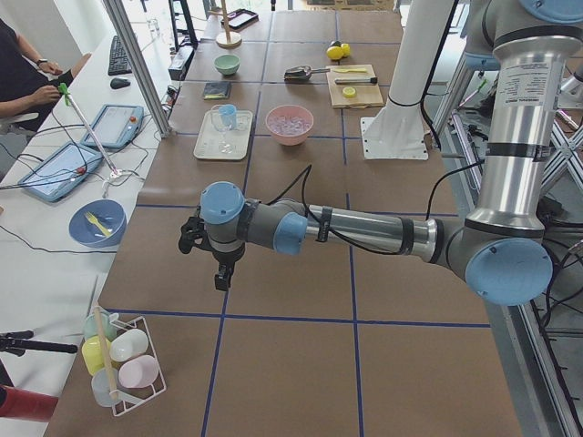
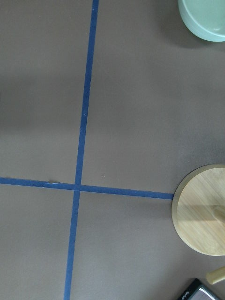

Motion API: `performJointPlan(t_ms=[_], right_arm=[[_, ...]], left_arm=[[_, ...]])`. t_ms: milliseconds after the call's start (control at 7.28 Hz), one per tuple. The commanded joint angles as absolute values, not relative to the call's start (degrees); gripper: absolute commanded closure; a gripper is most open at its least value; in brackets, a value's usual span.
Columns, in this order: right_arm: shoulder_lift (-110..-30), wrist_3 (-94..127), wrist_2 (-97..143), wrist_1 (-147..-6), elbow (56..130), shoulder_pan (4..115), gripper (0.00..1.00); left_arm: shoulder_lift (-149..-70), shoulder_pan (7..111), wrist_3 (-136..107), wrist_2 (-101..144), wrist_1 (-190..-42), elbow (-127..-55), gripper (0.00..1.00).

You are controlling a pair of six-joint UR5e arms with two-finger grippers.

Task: Put ice in cup with scoop

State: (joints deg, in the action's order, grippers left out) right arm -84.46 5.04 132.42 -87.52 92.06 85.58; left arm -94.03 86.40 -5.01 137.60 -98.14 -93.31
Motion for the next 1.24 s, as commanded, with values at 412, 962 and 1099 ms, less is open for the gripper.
performJointPlan(t_ms=[412, 962, 1099], right_arm=[[-85.51, 6.06, 132.89, -86.31, 93.32, 85.52, 0.0], [-89.82, 9.9, 135.0, -78.76, 100.43, 78.94, 0.0], [-89.82, 12.45, 135.09, -78.75, 101.94, 77.45, 0.0]], left_arm=[[-91.58, 85.61, -3.17, 137.72, -102.65, -97.89, 0.0], [-93.67, 62.3, -4.65, 141.86, -126.75, -100.98, 0.0], [-96.91, 57.44, -4.83, 141.68, -131.96, -99.42, 0.0]])
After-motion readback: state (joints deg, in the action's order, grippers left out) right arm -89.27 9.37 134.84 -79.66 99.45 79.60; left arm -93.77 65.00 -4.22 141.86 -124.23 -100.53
